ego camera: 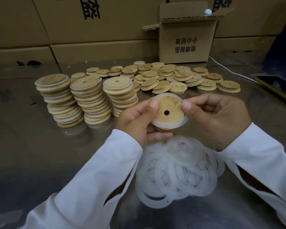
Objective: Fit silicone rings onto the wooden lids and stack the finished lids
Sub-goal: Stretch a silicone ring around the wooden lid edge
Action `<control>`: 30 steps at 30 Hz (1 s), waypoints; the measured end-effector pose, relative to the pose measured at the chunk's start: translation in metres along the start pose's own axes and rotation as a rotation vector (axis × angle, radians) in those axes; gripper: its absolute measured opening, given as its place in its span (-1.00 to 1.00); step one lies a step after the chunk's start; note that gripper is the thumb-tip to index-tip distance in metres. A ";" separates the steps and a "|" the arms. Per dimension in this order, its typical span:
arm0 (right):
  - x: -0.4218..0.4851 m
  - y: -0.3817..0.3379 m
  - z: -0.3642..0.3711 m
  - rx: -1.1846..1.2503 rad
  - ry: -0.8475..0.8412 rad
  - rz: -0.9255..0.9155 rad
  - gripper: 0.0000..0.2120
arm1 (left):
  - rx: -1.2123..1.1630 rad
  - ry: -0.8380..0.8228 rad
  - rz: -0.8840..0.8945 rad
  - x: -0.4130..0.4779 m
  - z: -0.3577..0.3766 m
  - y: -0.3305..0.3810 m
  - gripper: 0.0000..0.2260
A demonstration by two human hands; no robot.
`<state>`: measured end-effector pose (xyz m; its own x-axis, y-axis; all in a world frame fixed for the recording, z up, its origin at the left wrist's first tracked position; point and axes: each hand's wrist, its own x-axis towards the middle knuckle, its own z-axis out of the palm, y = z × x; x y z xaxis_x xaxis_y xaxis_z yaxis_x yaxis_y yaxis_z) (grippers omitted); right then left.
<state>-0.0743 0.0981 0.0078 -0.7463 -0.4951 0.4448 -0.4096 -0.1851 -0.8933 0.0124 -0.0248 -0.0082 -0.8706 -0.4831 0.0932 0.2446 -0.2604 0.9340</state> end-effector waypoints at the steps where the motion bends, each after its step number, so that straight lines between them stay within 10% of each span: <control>1: 0.000 0.000 0.000 -0.001 -0.005 -0.006 -0.84 | 0.005 0.003 0.003 0.000 0.000 0.000 -0.77; 10: -0.006 0.011 0.004 -0.008 0.016 -0.024 -0.86 | 0.294 0.037 0.274 -0.004 0.006 -0.004 -0.75; 20: -0.012 0.019 0.012 -0.121 0.099 -0.107 -0.82 | -0.018 0.022 0.178 0.003 0.002 -0.007 -0.83; 30: -0.008 0.020 0.009 -0.257 0.146 -0.050 -0.79 | 0.208 -0.024 0.168 0.002 0.001 -0.010 -0.74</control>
<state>-0.0722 0.0907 -0.0141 -0.7820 -0.3598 0.5090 -0.5530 0.0237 -0.8329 0.0078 -0.0220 -0.0169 -0.8356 -0.4849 0.2582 0.2954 -0.0003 0.9554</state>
